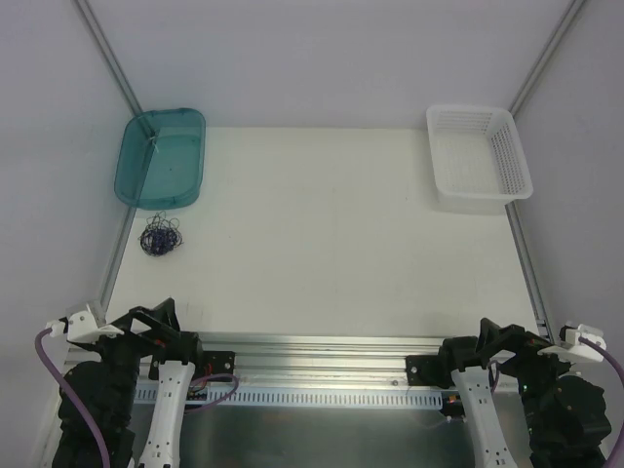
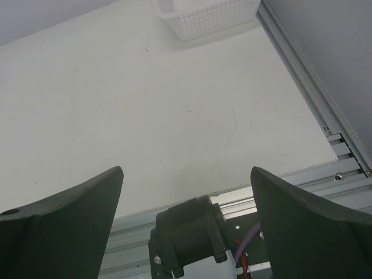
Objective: Untangle the cables
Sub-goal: Move the cable to the center of the board.
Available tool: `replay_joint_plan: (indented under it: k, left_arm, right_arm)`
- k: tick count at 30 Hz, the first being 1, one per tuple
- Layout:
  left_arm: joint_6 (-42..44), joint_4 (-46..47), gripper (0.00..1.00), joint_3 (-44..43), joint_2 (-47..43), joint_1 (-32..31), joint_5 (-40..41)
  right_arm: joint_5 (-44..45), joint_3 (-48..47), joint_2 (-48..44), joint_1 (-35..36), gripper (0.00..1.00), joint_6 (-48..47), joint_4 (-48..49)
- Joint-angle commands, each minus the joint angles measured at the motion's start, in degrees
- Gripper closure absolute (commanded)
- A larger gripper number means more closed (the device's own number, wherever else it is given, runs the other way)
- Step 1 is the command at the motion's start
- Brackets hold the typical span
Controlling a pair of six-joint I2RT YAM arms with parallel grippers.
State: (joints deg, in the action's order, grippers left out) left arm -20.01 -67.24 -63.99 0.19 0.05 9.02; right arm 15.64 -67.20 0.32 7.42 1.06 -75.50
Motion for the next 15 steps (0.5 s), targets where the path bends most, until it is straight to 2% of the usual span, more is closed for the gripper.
replay_joint_plan:
  k: [1,7,15]
  left_arm:
    - [-0.4,-0.3,0.01,0.3,-9.8,0.2,-1.0]
    - [-1.1,-0.2,0.01,1.4,-9.6,0.2,-1.5]
    - [-5.3,0.2,0.01,4.2,-7.0,0.1,-2.0]
  right_arm:
    - [-0.3,-0.2,-11.0,-0.2,0.03,0.9,1.4]
    - [-2.1,-0.4,-11.0,-0.3,0.03,1.4,1.9]
    - [-11.2,2.5,-10.4,-0.7,0.03,4.3,5.2]
